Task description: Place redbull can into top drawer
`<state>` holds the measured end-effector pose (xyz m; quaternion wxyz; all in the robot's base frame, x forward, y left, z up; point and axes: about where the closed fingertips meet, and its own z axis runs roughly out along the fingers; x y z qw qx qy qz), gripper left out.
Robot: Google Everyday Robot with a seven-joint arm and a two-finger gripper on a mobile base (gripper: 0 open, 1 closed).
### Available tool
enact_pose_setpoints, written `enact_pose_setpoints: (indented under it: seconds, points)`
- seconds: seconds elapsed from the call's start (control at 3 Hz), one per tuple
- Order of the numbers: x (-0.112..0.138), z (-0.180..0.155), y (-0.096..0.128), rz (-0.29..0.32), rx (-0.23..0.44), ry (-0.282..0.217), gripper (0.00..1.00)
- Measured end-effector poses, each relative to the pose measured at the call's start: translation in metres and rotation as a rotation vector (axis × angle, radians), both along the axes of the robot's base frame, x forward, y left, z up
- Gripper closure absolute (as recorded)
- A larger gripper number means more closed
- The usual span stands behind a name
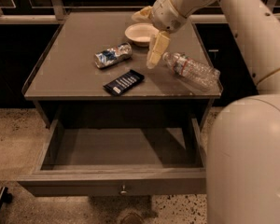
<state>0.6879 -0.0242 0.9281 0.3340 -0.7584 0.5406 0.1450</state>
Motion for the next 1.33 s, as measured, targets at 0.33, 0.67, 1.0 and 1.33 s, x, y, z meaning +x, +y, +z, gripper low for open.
enact_pose_setpoints:
  seconds: [0.33, 0.67, 1.0, 1.33]
  points:
    - [0.025, -0.008, 0.017, 0.040, 0.017, -0.007, 0.00]
    - [0.042, -0.013, 0.036, 0.076, 0.022, -0.012, 0.00]
    - [0.053, -0.018, 0.057, 0.103, 0.046, -0.019, 0.00]
    - [0.060, -0.033, 0.072, 0.117, 0.063, 0.003, 0.00]
